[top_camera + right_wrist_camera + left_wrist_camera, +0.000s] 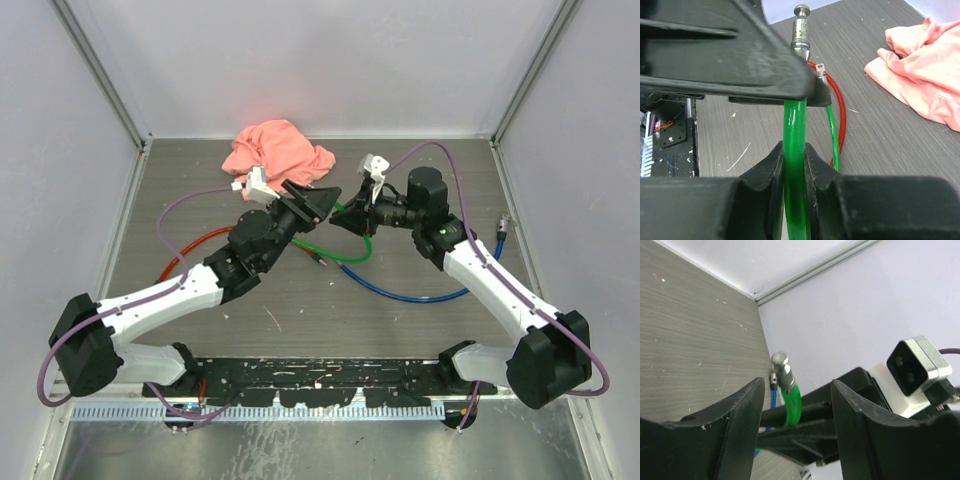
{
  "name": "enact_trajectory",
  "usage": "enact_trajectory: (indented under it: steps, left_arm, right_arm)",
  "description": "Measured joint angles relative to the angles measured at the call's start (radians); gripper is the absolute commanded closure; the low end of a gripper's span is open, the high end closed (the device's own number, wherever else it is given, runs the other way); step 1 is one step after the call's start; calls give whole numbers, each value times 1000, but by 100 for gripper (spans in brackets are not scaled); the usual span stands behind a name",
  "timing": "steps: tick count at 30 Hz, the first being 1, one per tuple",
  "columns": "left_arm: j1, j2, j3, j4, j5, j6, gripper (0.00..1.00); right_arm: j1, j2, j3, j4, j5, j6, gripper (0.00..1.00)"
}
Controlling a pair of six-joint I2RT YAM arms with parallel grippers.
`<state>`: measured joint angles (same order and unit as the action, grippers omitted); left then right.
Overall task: Lock with the key
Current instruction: Lock the lock.
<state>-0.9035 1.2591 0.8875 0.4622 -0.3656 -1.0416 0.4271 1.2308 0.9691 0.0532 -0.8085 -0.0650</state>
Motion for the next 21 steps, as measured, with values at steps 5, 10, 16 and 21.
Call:
enact_trajectory:
  steps: [5, 10, 16, 21]
  left_arm:
    - [0, 62, 41, 6, -17, -23, 72]
    - [0, 89, 42, 22, -14, -42, 100]
    - [26, 78, 39, 21, 39, -43, 100]
    - [86, 15, 24, 19, 117, -48, 100]
  right_arm:
    - [11, 0, -5, 3, -9, 0, 99]
    - [11, 0, -16, 8, -18, -4, 81]
    - [10, -14, -57, 14, -42, -36, 62]
    - [-10, -30, -106, 13, -87, -55, 81]
